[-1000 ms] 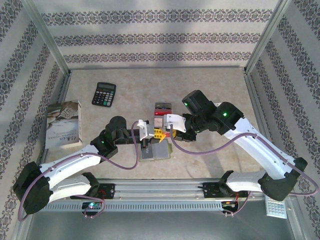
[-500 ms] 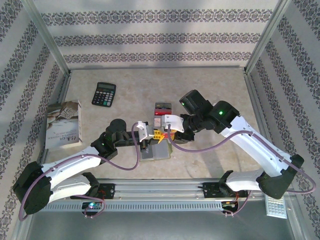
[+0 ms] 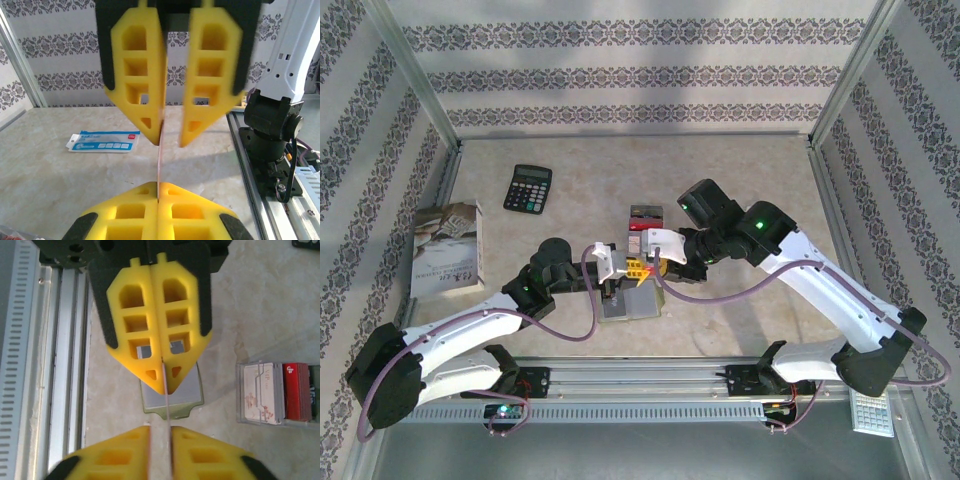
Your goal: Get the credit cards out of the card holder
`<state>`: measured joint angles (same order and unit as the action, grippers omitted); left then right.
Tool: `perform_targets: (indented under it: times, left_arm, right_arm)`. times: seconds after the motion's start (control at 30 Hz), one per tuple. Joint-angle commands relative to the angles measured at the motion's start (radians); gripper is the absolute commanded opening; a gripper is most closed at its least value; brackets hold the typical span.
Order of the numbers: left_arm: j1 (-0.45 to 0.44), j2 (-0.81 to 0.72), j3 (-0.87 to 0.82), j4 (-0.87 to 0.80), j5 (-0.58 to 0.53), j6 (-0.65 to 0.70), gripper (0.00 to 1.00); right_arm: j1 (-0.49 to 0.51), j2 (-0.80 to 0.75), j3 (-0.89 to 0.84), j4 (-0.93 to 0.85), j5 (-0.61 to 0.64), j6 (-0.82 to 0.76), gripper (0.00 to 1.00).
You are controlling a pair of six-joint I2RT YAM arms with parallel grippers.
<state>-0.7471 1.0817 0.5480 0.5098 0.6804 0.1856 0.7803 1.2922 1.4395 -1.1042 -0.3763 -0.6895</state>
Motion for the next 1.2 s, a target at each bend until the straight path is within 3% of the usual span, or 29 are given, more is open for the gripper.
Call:
perform_targets:
  times: [0.0, 0.1, 0.23, 0.33, 0.7, 0.9, 1.17]
  left_arm:
    - [-0.012, -0.014, -0.004, 0.055, 0.011, -0.011, 0.00]
    - [-0.013, -0.017, -0.014, 0.065, 0.005, -0.019, 0.04]
    - [-0.012, -0.068, -0.064, 0.075, -0.073, -0.041, 0.50]
    - [-0.012, -0.151, -0.113, 0.034, -0.163, -0.051, 0.65]
    - [-0.012, -0.635, -0.236, -0.431, -0.628, -0.177, 0.69]
    - [-0.012, -0.820, -0.313, -0.530, -0.701, -0.277, 0.69]
    - [-0.012, -0.802, -0.305, -0.553, -0.741, -0.260, 0.72]
  right_arm:
    - [-0.007, 0.008, -0.014, -0.009, -0.004, -0.009, 0.08]
    - [-0.013, 0.014, -0.008, -0.016, 0.002, -0.021, 0.01]
    - [-0.030, 0.048, 0.012, -0.025, 0.032, -0.049, 0.00]
    - [-0.046, 0.086, 0.033, -0.017, 0.059, -0.079, 0.00]
    - [-0.087, 0.385, 0.243, -0.021, 0.189, -0.214, 0.00]
    - [-0.129, 0.517, 0.339, 0.014, 0.160, -0.263, 0.00]
    - [-0.176, 0.675, 0.446, 0.006, 0.134, -0.301, 0.00]
